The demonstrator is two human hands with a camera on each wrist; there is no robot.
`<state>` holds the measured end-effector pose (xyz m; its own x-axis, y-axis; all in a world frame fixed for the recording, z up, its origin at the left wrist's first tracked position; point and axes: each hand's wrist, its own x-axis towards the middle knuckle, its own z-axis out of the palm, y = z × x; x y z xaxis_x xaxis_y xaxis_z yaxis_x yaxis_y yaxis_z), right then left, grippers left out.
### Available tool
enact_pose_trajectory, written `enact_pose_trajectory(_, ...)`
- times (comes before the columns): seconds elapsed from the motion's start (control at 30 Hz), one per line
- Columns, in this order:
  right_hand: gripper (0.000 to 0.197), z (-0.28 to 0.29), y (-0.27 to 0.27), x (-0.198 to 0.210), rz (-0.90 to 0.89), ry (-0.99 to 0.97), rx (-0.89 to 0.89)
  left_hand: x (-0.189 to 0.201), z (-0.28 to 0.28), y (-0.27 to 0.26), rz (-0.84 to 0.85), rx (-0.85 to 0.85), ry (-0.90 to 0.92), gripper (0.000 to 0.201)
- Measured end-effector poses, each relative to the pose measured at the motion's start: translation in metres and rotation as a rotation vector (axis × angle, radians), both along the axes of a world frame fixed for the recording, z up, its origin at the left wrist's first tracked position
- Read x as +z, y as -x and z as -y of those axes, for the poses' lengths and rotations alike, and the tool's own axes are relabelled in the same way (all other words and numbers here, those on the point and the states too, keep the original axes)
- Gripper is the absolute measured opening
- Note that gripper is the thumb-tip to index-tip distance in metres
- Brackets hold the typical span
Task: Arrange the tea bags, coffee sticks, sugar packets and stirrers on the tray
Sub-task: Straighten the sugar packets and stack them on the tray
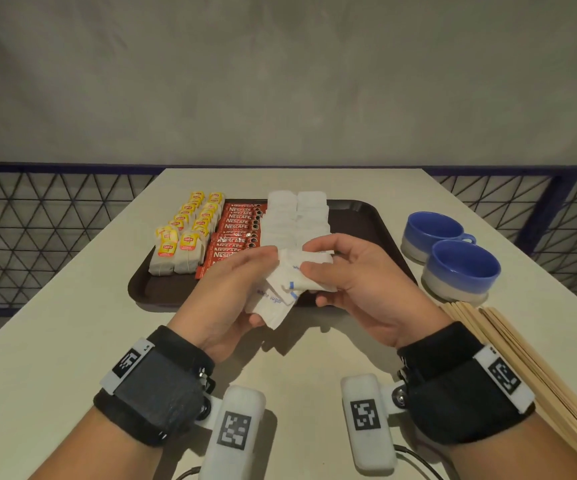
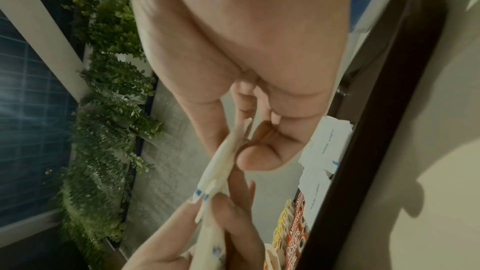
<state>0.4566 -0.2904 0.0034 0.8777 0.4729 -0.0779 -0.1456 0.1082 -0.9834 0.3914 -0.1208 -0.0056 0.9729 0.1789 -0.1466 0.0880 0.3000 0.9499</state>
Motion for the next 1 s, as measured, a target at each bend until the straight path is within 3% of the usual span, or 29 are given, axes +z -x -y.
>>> enact_pose_trajectory(0.17, 0.03, 0.0007, -0.0027, 0.0003, -0.052, -0.044, -0.05, 0.0009, -0.0055, -0.0022, 0.006, 0.093, 0.095, 0.029)
enact_pose_trajectory(0.4, 0.018, 0.0018, -0.0005, 0.0022, -0.011, -0.021, -0.024, -0.0026, 0.0003, -0.0009, 0.042, 0.098, -0.009, 0.031)
enact_pose_trajectory(0.83, 0.026, 0.002, -0.0034, -0.0004, 0.02, 0.055, -0.037, -0.0022, 0.0014, 0.0009, 0.093, 0.088, -0.014, 0.021)
enact_pose_trajectory(1.0, 0.014, 0.0012, -0.0034, -0.0005, 0.018, 0.067, -0.031, -0.0047, 0.0004, 0.0, 0.103, 0.107, -0.018, 0.019)
